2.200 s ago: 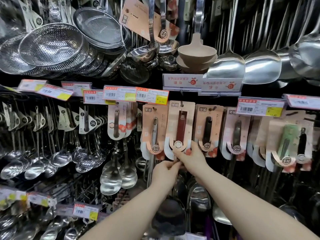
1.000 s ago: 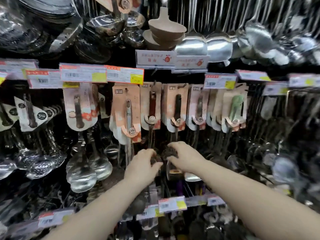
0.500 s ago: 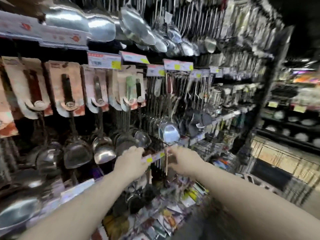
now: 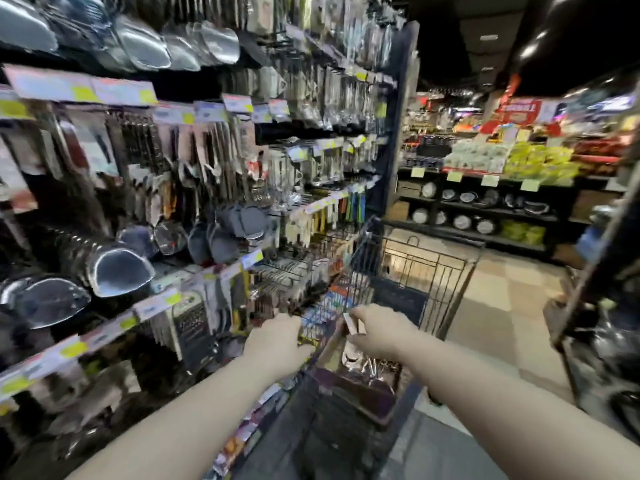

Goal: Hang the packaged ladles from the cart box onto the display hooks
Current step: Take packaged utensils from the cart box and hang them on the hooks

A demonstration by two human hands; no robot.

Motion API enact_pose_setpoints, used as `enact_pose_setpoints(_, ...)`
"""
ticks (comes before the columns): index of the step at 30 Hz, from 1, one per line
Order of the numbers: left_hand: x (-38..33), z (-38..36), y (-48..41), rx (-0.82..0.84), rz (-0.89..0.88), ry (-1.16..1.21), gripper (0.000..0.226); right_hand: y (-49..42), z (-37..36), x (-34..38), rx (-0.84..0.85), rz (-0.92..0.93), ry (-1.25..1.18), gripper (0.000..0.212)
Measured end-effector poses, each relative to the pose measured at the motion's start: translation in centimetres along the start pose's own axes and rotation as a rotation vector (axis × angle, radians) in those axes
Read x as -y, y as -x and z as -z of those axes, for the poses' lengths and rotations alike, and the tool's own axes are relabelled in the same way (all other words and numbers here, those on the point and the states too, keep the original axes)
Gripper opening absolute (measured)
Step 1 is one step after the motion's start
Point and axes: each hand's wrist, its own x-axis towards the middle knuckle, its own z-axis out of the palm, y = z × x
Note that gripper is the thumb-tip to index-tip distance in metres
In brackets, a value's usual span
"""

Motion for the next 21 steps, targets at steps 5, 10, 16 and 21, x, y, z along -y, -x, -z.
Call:
enact_pose_setpoints(5, -5.1, -2.6, -4.9, 0.048, -0.073, -0.03, 0.041, -1.1, -1.4, -7.4, 0.016, -0.119, -0.095, 0.049)
enact_pose_setpoints(10, -7.6, -5.8, -10.6, 0.106, -0.101, -0.008, 0.039, -3.6, -3.7, -12.5, 0.081, -0.234, -0.162, 0.049)
enact_pose_setpoints(16, -9.3, -10.4, -20.2, 0.191, -0.148, 0.041, 0.036, -10.1, -5.4, -17.4, 0.089, -0.326, -0.2, 0.039)
enact_pose_setpoints(21, -8.5, -13.8, -28.2, 0.296, -0.143, 0.08, 0.037, -17.2, -7.4, -20.0, 0.148, -0.369, -0.156, 0.031)
